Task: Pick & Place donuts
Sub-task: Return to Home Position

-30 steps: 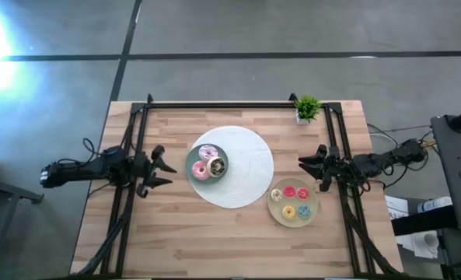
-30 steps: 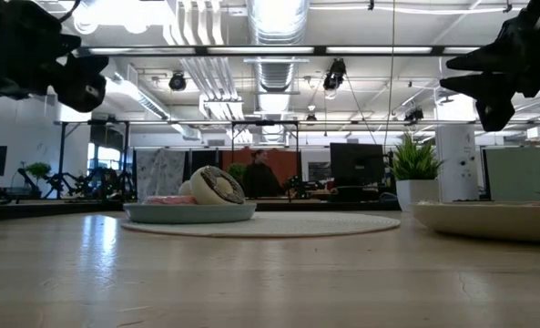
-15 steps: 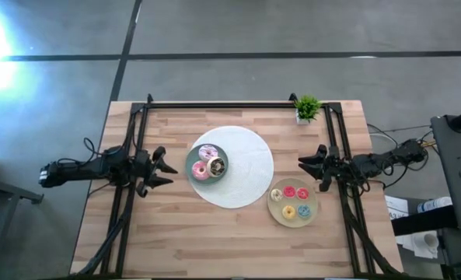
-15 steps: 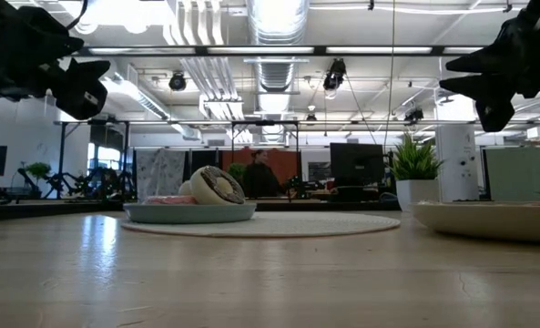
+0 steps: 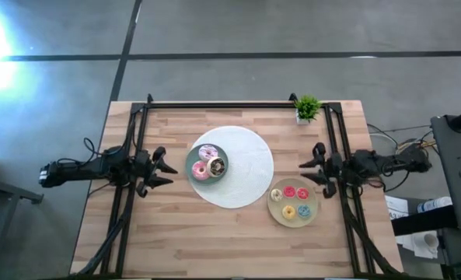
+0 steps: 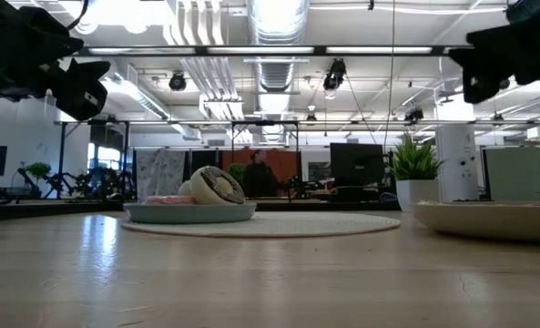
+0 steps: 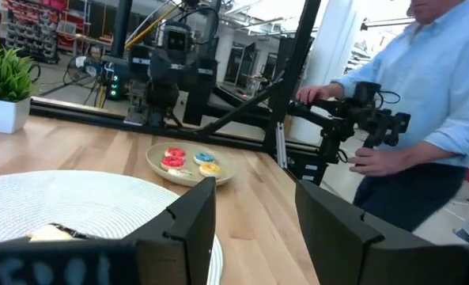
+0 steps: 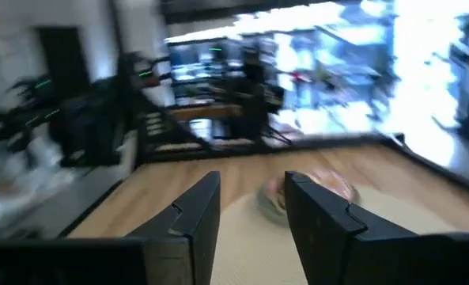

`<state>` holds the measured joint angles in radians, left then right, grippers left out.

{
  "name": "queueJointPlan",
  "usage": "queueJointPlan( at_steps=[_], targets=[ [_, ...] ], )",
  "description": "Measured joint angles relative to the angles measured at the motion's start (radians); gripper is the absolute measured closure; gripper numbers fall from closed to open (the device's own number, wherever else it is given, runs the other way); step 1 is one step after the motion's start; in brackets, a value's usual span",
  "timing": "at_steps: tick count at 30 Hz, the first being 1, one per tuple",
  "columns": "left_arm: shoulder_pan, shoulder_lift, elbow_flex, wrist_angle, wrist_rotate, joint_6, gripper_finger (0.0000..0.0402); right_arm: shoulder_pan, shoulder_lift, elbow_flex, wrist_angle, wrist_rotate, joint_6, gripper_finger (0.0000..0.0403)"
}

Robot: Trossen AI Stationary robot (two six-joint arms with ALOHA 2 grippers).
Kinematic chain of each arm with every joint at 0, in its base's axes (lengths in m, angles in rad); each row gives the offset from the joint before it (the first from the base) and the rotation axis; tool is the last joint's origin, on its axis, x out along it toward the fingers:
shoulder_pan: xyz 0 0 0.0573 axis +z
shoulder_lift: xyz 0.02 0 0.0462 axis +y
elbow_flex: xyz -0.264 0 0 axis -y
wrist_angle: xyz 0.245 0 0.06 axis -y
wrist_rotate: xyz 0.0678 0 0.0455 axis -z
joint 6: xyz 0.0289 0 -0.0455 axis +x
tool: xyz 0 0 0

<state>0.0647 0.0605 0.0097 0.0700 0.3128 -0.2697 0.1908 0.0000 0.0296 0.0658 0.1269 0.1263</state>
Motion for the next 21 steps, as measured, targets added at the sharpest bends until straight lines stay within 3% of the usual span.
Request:
queueJointPlan(
  at_steps=[3, 5, 21],
  targets=[
    [0.000, 0.000, 0.000, 0.000, 0.000, 0.000, 0.0252, -0.062, 0.000, 0.000, 0.001, -0.191, -0.074, 0.0269],
    [0.000, 0.000, 0.000, 0.000, 0.000, 0.000, 0.0252, -0.083, 0.000, -0.011, 0.001, -0.254, -0.082, 0.0272],
    [0.000, 0.000, 0.000, -0.002, 0.000, 0.000, 0.0252, -0.099, 0.010, -0.020, -0.036, -0.260, -0.155, 0.0270]
  ],
)
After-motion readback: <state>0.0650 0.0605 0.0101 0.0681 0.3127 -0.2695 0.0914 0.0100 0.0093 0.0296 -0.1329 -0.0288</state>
